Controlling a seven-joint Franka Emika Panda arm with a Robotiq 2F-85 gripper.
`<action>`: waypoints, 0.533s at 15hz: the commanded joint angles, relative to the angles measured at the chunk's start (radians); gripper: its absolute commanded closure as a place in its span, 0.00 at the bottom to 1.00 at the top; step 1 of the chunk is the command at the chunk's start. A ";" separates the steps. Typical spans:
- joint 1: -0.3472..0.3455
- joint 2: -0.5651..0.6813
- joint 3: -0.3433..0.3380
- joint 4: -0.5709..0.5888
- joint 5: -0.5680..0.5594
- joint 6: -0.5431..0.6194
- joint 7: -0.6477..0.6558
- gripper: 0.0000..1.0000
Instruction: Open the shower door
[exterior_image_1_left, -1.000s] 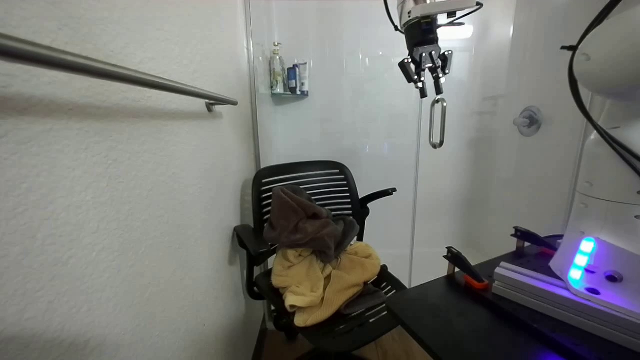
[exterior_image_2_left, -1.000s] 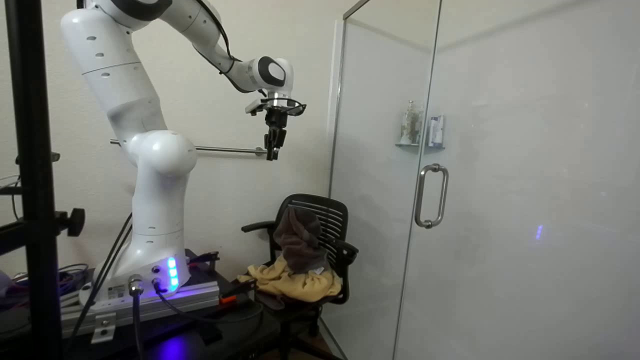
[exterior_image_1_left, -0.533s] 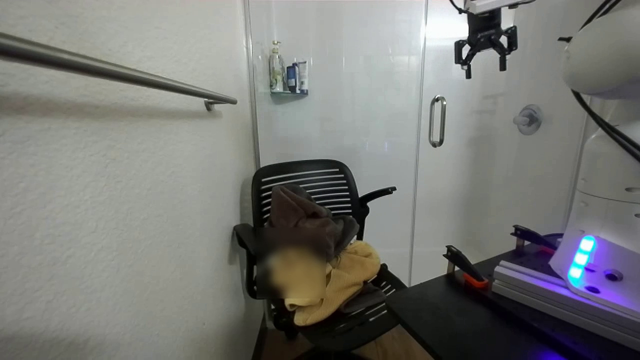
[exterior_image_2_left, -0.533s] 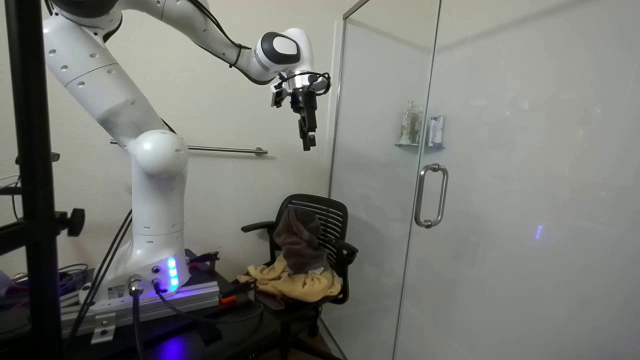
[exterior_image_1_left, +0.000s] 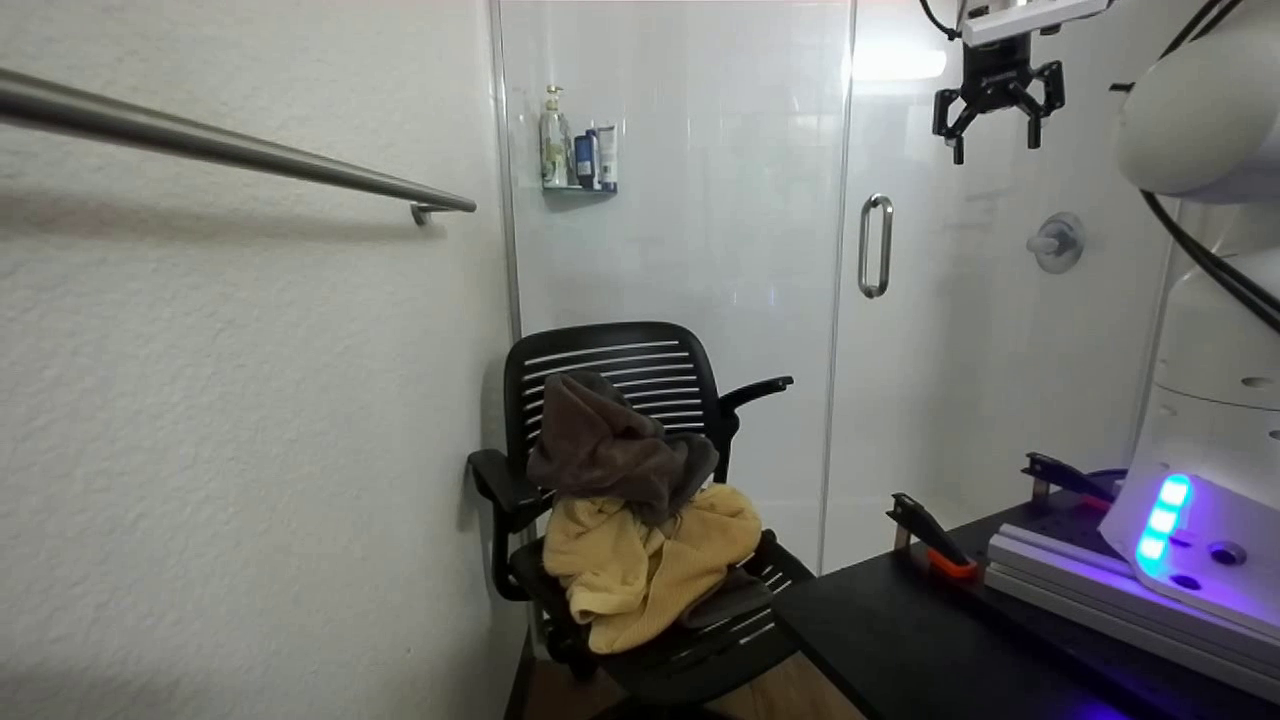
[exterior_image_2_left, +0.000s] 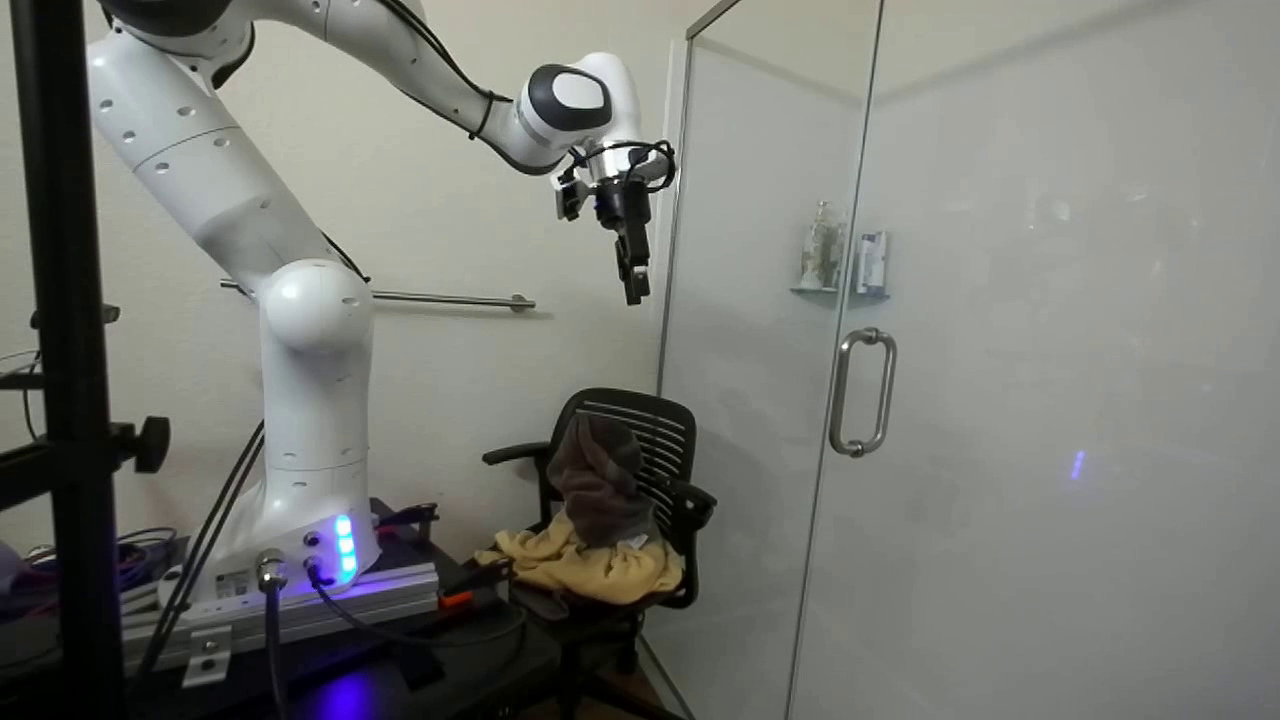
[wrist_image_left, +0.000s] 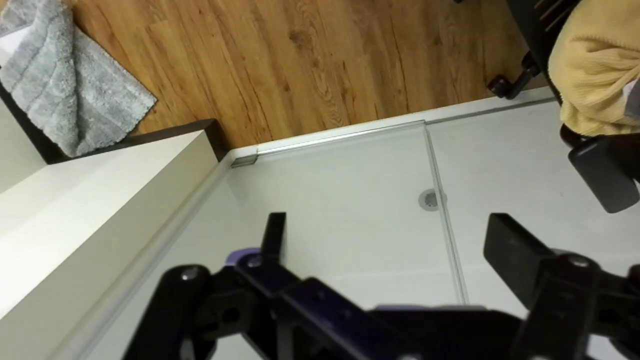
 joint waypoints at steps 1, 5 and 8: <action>-0.068 0.124 -0.027 0.049 -0.097 0.110 -0.059 0.00; -0.090 0.264 -0.072 0.155 -0.170 0.234 -0.132 0.00; -0.062 0.321 -0.081 0.230 -0.117 0.247 -0.195 0.00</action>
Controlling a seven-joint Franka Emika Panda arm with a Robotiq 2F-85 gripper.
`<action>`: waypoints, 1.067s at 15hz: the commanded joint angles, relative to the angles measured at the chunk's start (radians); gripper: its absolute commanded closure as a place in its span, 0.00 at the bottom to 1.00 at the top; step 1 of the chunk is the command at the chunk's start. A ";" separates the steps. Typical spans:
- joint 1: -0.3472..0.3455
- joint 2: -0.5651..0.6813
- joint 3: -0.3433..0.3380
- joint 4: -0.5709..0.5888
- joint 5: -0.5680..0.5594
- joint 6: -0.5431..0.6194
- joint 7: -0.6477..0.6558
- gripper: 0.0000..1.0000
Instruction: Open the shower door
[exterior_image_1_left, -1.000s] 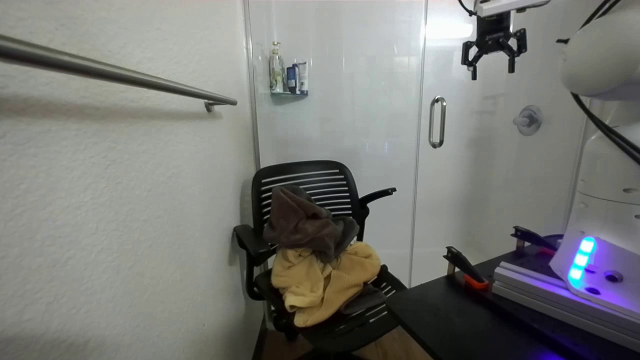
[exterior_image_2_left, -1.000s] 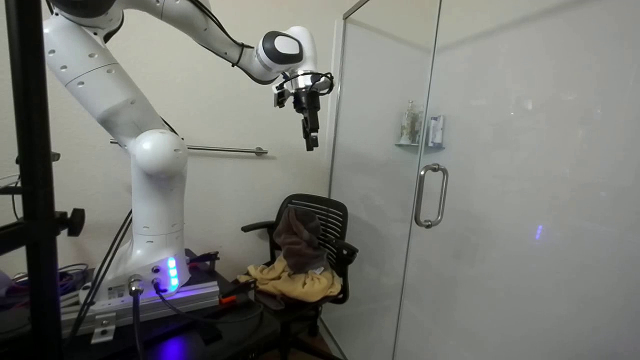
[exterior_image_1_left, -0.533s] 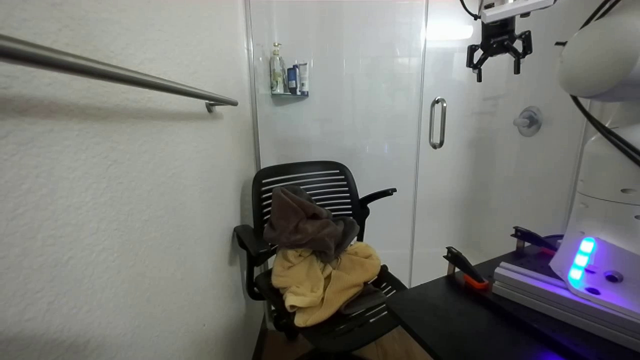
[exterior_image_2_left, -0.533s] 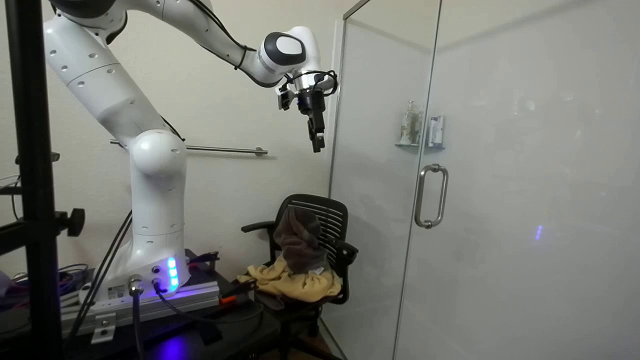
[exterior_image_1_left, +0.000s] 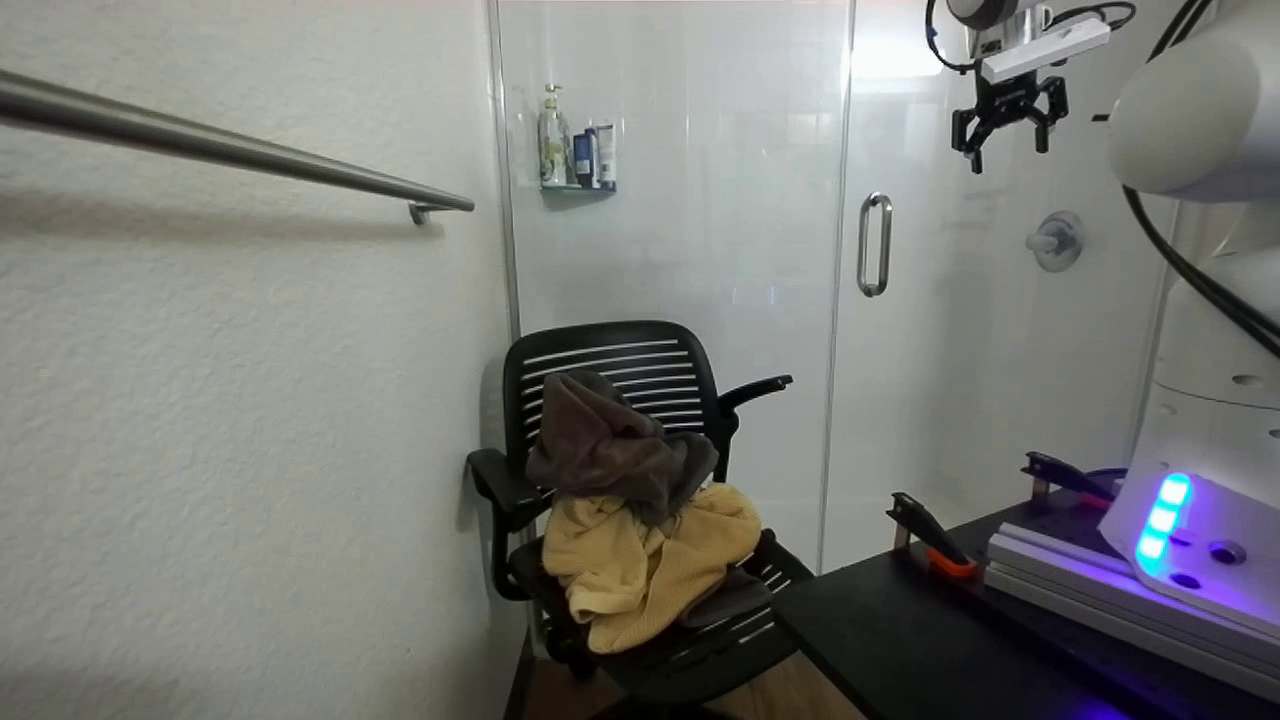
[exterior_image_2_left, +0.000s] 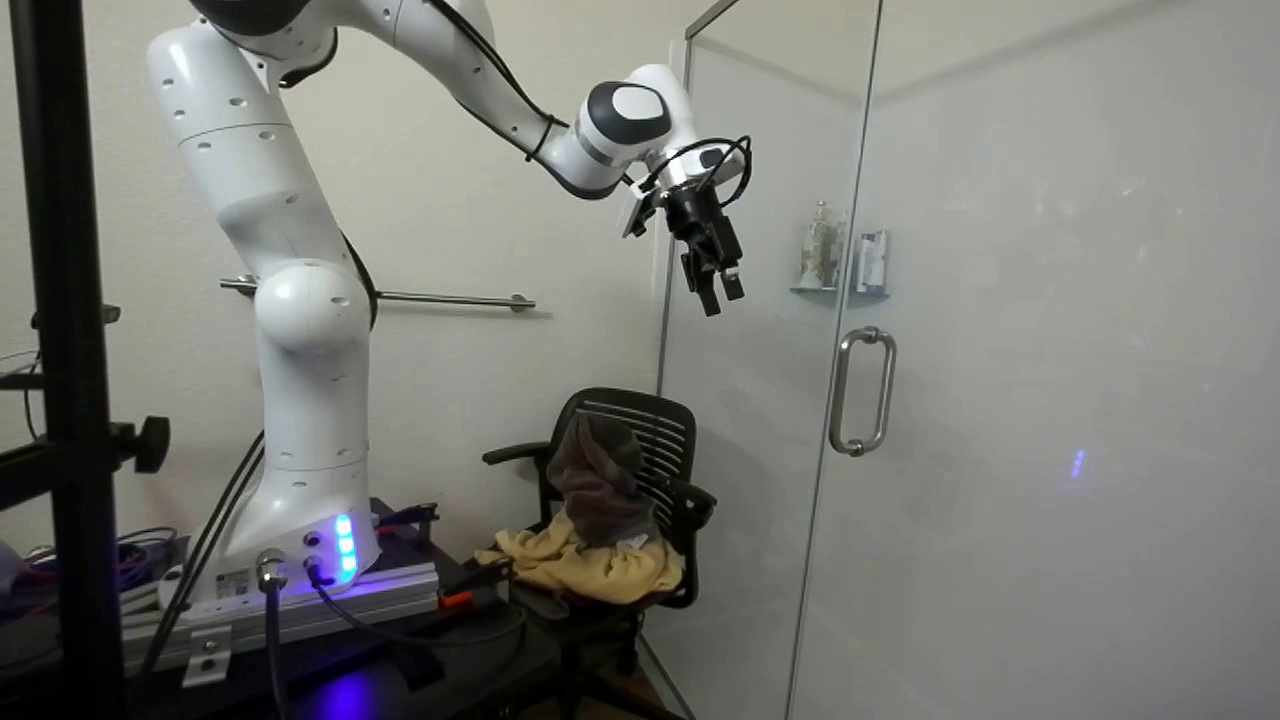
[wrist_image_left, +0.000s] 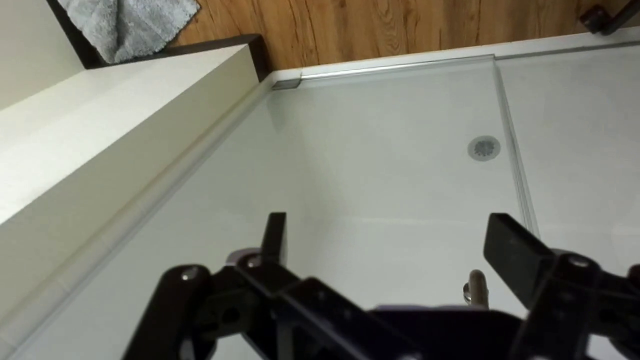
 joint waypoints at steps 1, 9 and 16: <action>-0.003 0.026 0.006 0.032 0.013 0.001 -0.022 0.00; -0.007 0.105 0.018 0.073 -0.130 0.120 0.029 0.00; 0.042 0.332 -0.077 0.243 0.099 0.399 -0.231 0.00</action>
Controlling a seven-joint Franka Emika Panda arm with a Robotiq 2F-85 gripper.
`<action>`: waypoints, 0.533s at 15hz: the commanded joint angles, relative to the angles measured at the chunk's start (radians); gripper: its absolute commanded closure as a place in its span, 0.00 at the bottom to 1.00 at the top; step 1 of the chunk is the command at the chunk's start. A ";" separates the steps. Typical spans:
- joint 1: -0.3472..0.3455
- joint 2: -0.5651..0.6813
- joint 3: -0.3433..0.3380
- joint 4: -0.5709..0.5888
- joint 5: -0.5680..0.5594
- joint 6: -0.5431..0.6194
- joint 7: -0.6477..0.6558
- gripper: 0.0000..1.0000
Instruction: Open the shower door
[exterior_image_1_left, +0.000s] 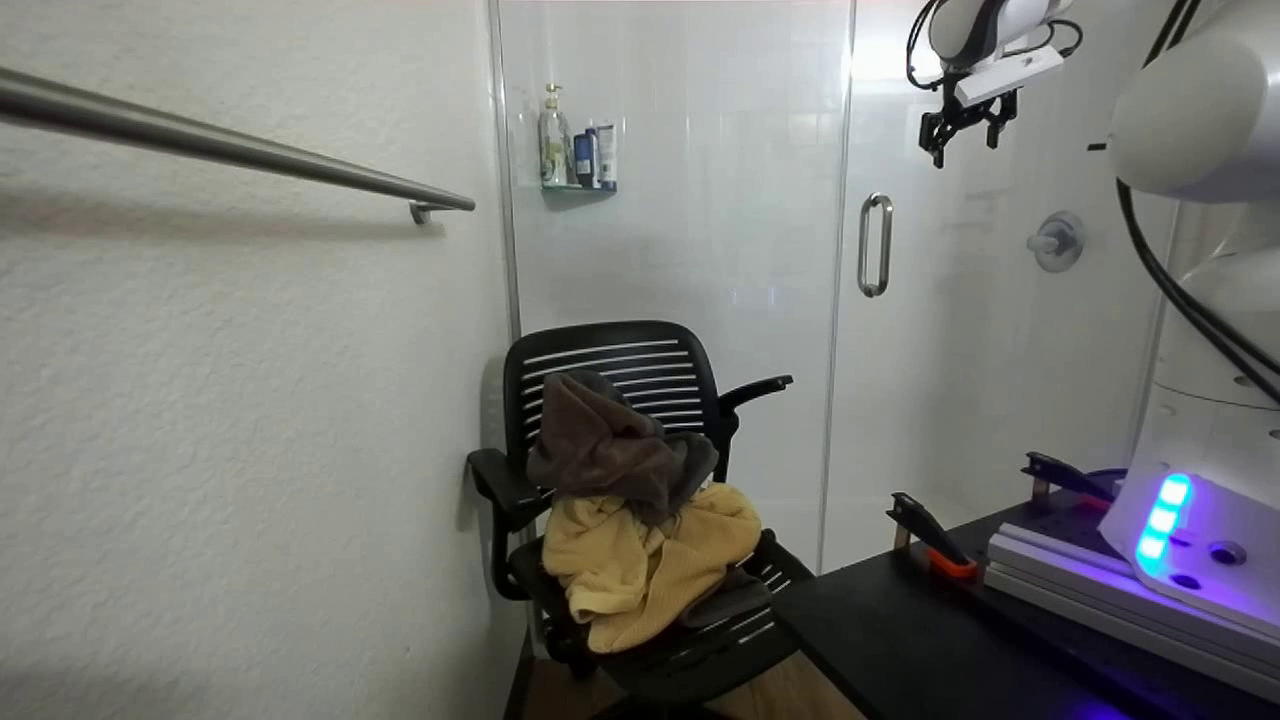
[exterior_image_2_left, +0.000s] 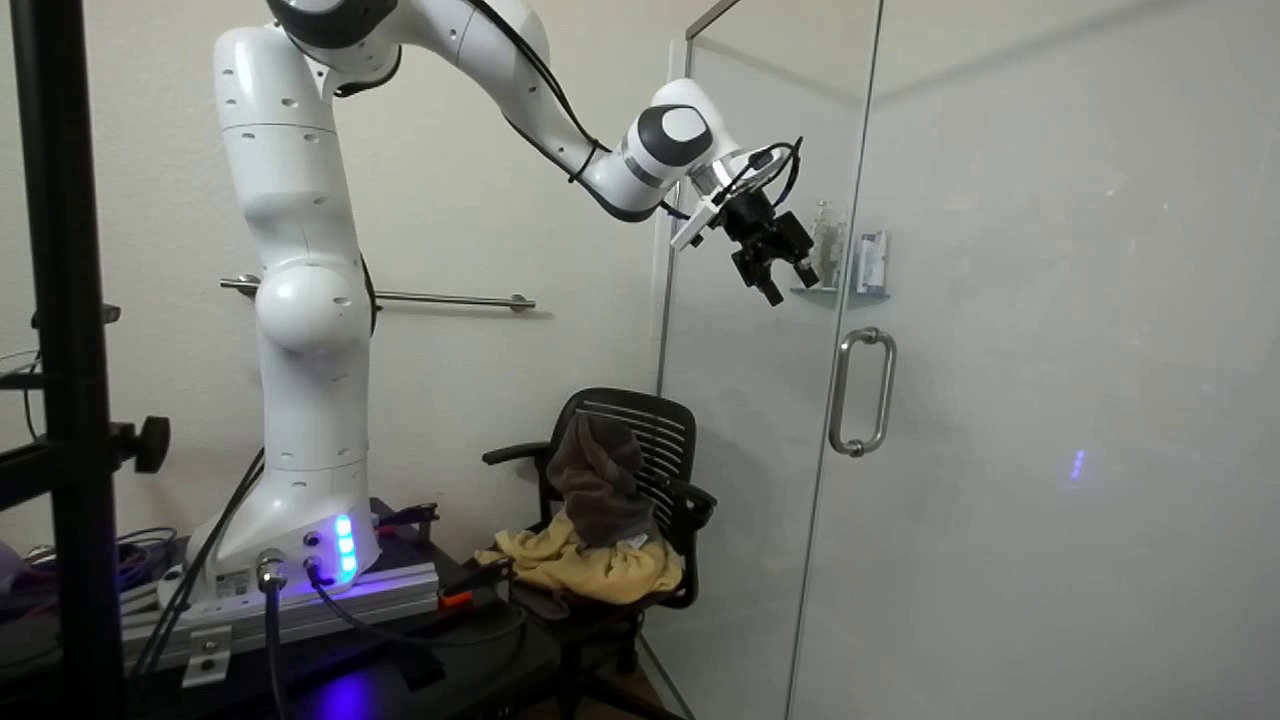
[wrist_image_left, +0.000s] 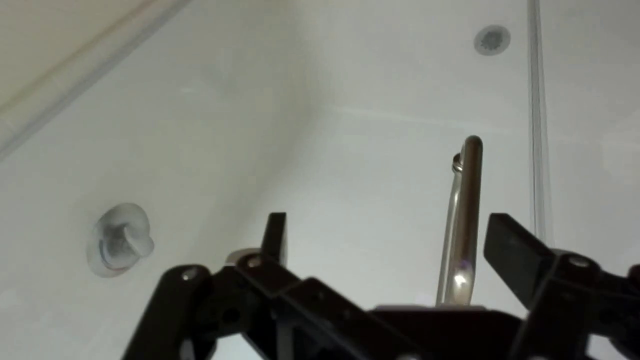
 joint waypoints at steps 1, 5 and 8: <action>0.029 0.150 -0.038 0.120 0.203 0.046 -0.200 0.00; 0.022 0.149 -0.029 0.116 0.219 0.034 -0.199 0.00; 0.025 0.162 -0.024 0.116 0.081 0.055 -0.029 0.00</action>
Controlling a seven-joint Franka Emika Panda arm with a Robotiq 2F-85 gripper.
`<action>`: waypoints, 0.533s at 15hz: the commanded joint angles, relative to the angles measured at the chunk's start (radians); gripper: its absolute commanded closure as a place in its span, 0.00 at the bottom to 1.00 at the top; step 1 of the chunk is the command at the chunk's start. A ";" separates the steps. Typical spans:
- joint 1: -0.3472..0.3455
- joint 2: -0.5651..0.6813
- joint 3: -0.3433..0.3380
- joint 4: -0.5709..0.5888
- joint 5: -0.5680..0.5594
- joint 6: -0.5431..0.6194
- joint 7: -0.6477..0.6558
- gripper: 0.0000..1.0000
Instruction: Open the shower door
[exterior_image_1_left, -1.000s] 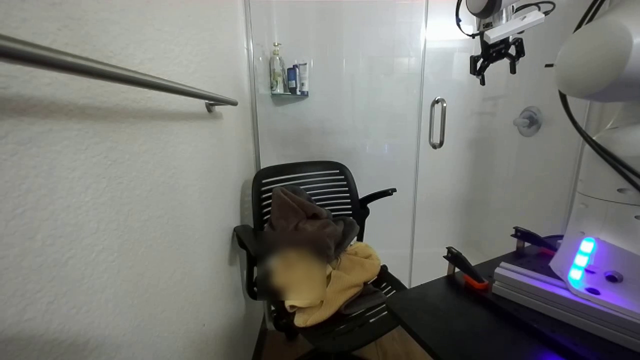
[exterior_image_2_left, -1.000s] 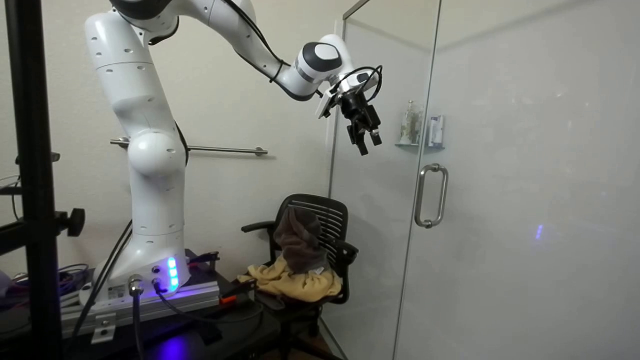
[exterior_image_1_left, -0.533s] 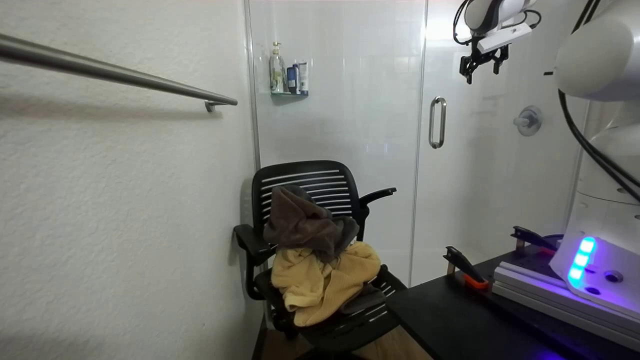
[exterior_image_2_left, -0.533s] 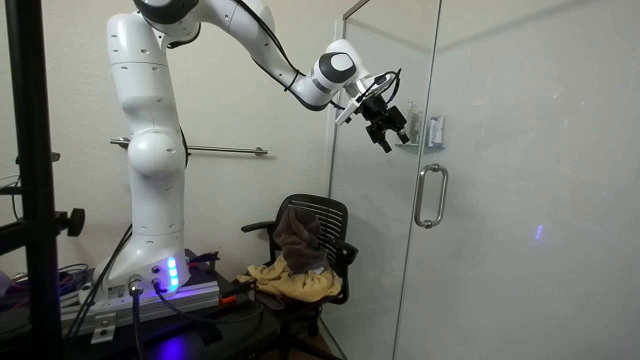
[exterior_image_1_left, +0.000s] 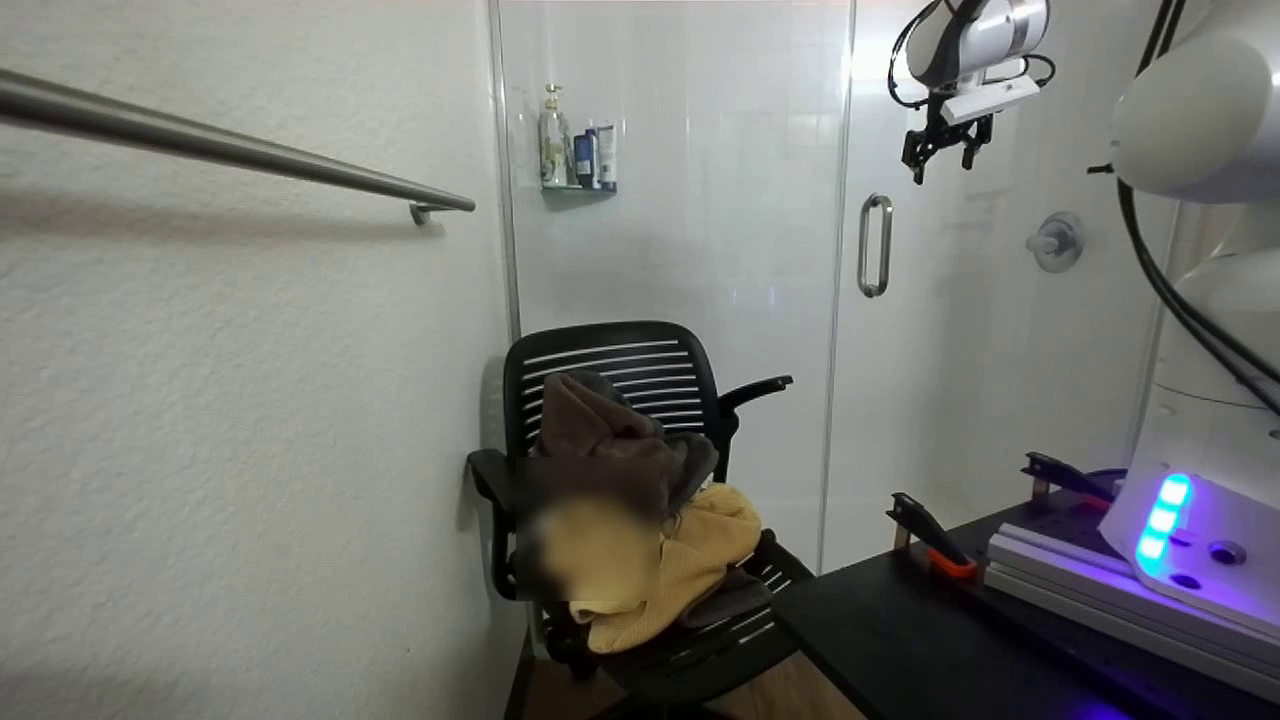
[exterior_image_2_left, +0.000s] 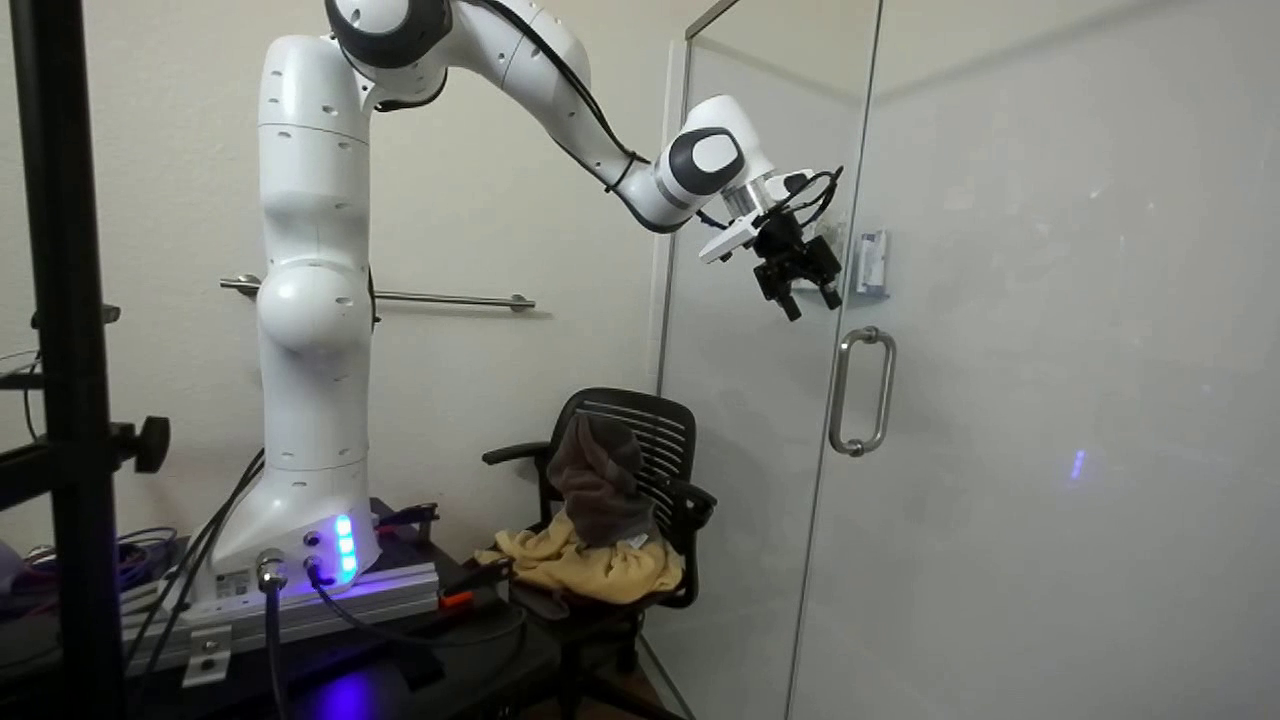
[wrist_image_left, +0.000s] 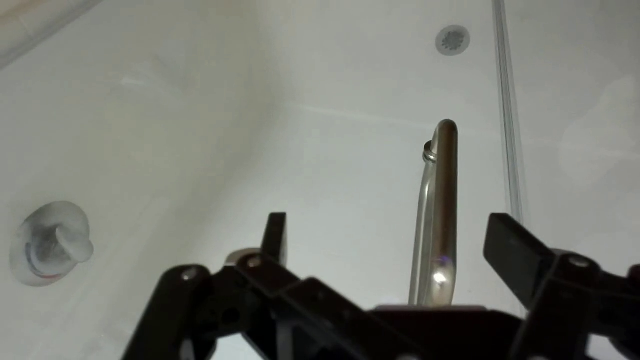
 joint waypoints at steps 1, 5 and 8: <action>0.004 0.028 -0.006 0.024 -0.169 0.021 0.244 0.00; 0.027 0.076 0.001 0.064 -0.224 0.036 0.330 0.00; 0.040 0.124 0.021 0.088 0.039 0.042 0.066 0.00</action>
